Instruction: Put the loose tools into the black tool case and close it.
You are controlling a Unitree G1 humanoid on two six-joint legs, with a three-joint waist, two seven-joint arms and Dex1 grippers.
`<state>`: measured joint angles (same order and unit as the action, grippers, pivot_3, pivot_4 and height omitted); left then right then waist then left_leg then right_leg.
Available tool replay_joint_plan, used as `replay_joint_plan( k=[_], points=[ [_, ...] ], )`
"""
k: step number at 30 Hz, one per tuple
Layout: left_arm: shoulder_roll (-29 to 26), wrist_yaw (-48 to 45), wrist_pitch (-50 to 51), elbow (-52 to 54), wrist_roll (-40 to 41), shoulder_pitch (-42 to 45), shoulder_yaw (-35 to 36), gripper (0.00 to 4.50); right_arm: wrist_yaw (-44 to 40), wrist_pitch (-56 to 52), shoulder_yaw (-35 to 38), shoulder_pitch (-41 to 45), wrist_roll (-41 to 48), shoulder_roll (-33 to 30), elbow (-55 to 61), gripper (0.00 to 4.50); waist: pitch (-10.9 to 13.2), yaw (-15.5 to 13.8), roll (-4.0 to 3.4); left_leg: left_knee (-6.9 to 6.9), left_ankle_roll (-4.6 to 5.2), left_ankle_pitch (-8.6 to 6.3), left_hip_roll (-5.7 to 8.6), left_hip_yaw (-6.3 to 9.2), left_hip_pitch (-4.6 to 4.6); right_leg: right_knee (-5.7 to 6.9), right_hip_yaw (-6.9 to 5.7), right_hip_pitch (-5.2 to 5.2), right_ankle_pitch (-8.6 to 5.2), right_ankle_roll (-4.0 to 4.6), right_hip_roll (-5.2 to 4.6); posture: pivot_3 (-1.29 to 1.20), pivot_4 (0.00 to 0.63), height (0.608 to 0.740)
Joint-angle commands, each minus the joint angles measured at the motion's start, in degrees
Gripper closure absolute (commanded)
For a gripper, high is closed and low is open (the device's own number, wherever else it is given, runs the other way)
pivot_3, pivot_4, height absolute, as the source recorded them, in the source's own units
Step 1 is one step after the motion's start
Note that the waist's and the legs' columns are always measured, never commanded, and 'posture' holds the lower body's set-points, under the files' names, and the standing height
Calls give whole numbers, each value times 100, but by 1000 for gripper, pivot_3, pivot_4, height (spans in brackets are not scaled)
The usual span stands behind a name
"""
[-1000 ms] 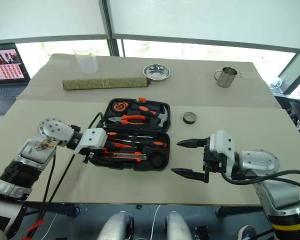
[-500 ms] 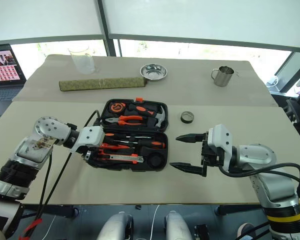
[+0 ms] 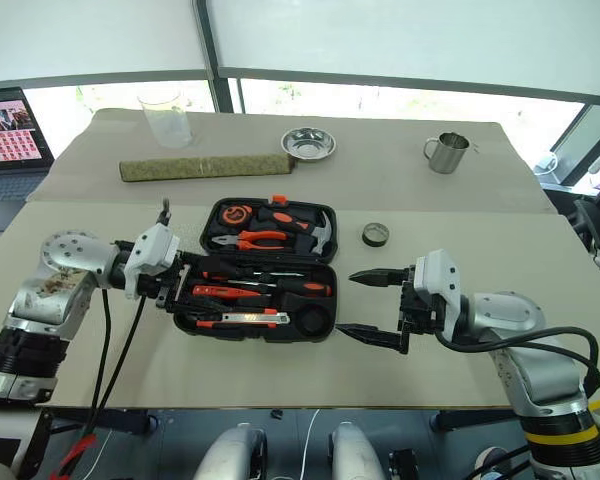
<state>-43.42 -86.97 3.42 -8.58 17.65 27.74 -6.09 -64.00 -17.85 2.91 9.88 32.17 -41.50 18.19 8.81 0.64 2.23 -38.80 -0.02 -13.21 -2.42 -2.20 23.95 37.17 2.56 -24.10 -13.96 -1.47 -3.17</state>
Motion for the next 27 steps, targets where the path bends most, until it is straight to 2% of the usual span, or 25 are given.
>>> replay_joint_plan(
  k=[1,5,6,12,14,16,18,20,25,27],
  points=[
    [217,198,-559,-237,-196,-88,-44,2812,20,277,41,42,-110,87,-48,0,0,-8,0,-1,0,0,0,0,0,0,0,1,0,0,0,0,150,740],
    [394,440,-960,-576,-540,-118,-203,4284,17,370,35,86,-195,139,-133,0,0,-65,0,-6,0,0,4,0,0,0,0,5,2,-3,-3,0,150,740],
    [405,551,-1022,-653,-671,-123,-249,4456,13,384,41,89,-205,145,-145,0,0,-69,0,-6,0,0,5,-1,0,0,0,4,2,-4,-4,0,150,740],
    [481,845,-921,-890,-967,-68,-408,4456,-8,422,74,36,-202,138,-152,0,-6,-136,-10,-8,0,0,5,-1,-21,1,0,27,5,-4,-4,0,150,740],
    [532,960,-591,-771,-984,-107,-489,4456,-10,413,71,-16,-180,146,-111,0,-6,-140,-10,-9,2,2,4,-1,-40,0,-2,48,5,-4,-3,0,150,740],
    [595,1159,140,-609,-961,-162,-582,4456,-16,400,59,-46,-154,159,-78,0,-8,-145,-13,-7,2,2,4,-1,-85,-7,-4,96,4,-6,-4,0,150,740],
    [610,1259,1014,-422,-893,-237,-701,4456,-13,380,43,-47,-126,181,-56,0,-10,-155,-17,-7,2,2,5,-1,-94,-8,-4,106,-4,-18,-6,0,150,740],
    [549,1238,1433,-277,-934,-353,-850,4456,-14,366,43,-49,-112,196,-37,0,-13,-142,-17,-9,3,2,5,-2,-98,-7,-2,108,-8,-26,-6,0,150,740],
    [533,1408,1508,-195,-1083,-530,-939,4456,2,341,47,-61,-82,213,5,0,-57,-130,-72,-5,3,2,6,-4,-105,-8,4,110,-8,-24,-6,0,150,740],
    [603,1433,1110,-167,-942,-628,-771,4456,61,350,74,-82,-85,230,24,0,-76,-131,-83,-4,3,2,6,-4,-106,-9,5,110,-8,-23,-6,0,150,740]
  ],
)
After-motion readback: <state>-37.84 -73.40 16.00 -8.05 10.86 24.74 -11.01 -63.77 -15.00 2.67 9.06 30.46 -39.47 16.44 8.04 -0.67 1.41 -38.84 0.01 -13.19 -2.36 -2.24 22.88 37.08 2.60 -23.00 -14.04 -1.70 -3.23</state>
